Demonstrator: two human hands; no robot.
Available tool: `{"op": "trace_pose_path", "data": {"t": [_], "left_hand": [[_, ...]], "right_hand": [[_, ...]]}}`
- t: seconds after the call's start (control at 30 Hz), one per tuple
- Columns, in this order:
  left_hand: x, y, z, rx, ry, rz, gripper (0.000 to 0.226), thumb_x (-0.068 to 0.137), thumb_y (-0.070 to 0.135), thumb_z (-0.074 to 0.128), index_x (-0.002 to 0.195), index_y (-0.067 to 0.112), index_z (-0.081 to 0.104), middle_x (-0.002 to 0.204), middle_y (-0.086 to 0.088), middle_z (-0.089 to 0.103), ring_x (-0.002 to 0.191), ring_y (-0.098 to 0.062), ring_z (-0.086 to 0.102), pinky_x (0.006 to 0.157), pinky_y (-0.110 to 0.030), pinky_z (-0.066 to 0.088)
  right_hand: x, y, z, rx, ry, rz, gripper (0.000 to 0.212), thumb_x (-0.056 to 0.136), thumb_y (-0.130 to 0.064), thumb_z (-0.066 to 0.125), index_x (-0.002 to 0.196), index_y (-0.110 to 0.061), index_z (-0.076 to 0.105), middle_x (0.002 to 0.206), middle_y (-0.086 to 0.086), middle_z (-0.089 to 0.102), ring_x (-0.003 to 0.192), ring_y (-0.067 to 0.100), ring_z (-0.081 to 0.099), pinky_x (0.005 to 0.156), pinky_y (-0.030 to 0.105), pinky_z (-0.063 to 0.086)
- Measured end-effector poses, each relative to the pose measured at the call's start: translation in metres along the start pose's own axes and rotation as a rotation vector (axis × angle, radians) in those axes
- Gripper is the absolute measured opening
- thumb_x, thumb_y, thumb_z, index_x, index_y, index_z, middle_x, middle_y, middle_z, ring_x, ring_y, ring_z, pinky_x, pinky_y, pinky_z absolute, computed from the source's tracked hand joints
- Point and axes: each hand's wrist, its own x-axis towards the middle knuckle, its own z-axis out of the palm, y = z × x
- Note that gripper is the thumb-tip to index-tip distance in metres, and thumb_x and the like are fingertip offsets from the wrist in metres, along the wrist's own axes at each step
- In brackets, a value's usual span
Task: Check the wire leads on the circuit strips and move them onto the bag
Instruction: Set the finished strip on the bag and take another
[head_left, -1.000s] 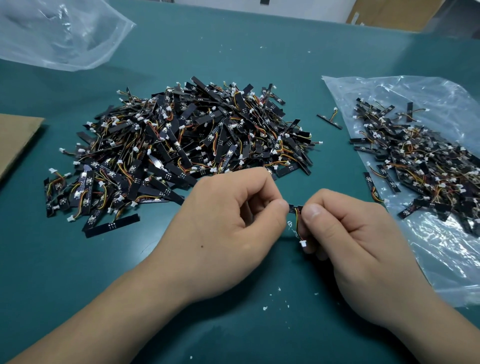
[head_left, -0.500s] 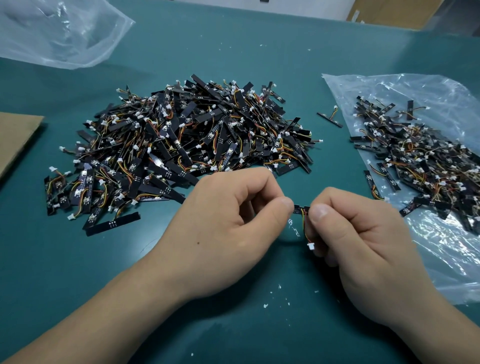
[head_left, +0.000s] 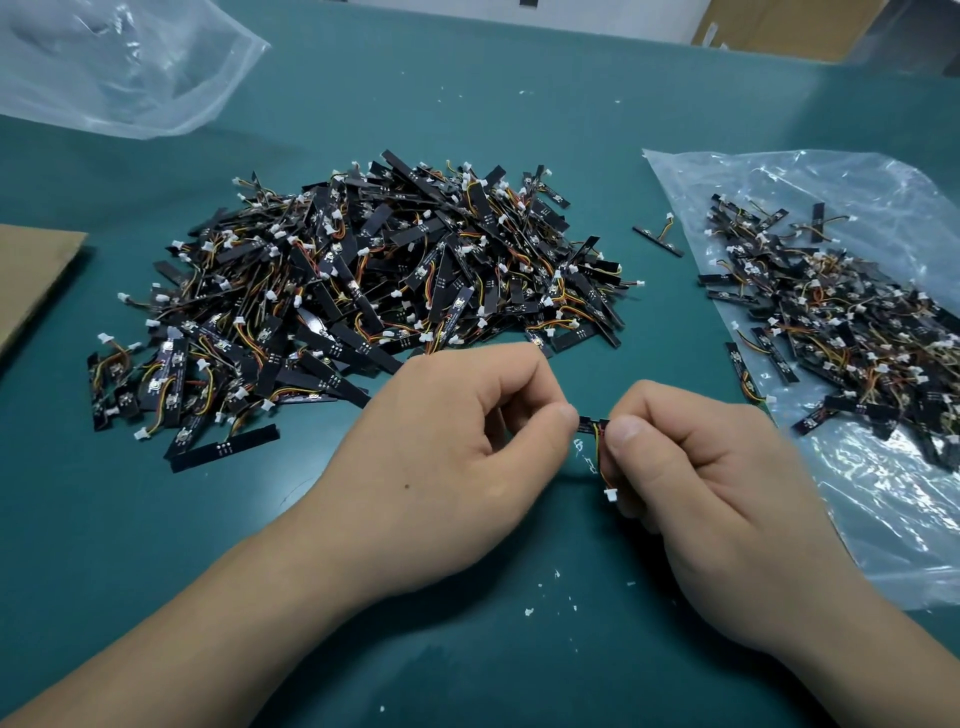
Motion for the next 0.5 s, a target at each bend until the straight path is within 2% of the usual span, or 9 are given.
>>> {"op": "trace_pose_path", "data": {"t": [0.13,0.3,0.5], "left_hand": [[-0.0002,0.0006,-0.0001,-0.003,0.006,0.005,0.02,0.089,0.034,0.06,0.072,0.022,0.06,0.059,0.006,0.058,0.048,-0.006,0.046,0.048,-0.019,0.037],[-0.0003,0.0006,0.0001,0.011,-0.01,0.02,0.02,0.09,0.03,0.062,0.071,0.023,0.06,0.055,0.015,0.052,0.048,-0.004,0.043,0.049,-0.015,0.033],[0.0001,0.0013,-0.0018,-0.018,-0.018,0.016,0.02,0.089,0.028,0.061,0.07,0.021,0.06,0.057,0.009,0.055,0.048,-0.004,0.044,0.05,-0.014,0.034]], "right_hand": [[-0.0001,-0.0002,-0.0001,0.019,0.005,-0.001,0.03,0.095,-0.04,0.044,0.071,-0.025,0.055,0.058,0.002,0.055,0.052,0.019,0.05,0.05,0.034,0.041],[-0.0004,0.0008,-0.0014,0.057,-0.026,-0.004,0.03,0.094,-0.038,0.044,0.07,-0.023,0.055,0.056,-0.005,0.054,0.052,0.017,0.05,0.049,0.03,0.04],[-0.0003,-0.0001,-0.0007,0.038,-0.034,-0.007,0.03,0.095,-0.038,0.044,0.071,-0.025,0.056,0.056,-0.002,0.054,0.052,0.019,0.05,0.049,0.035,0.041]]}}
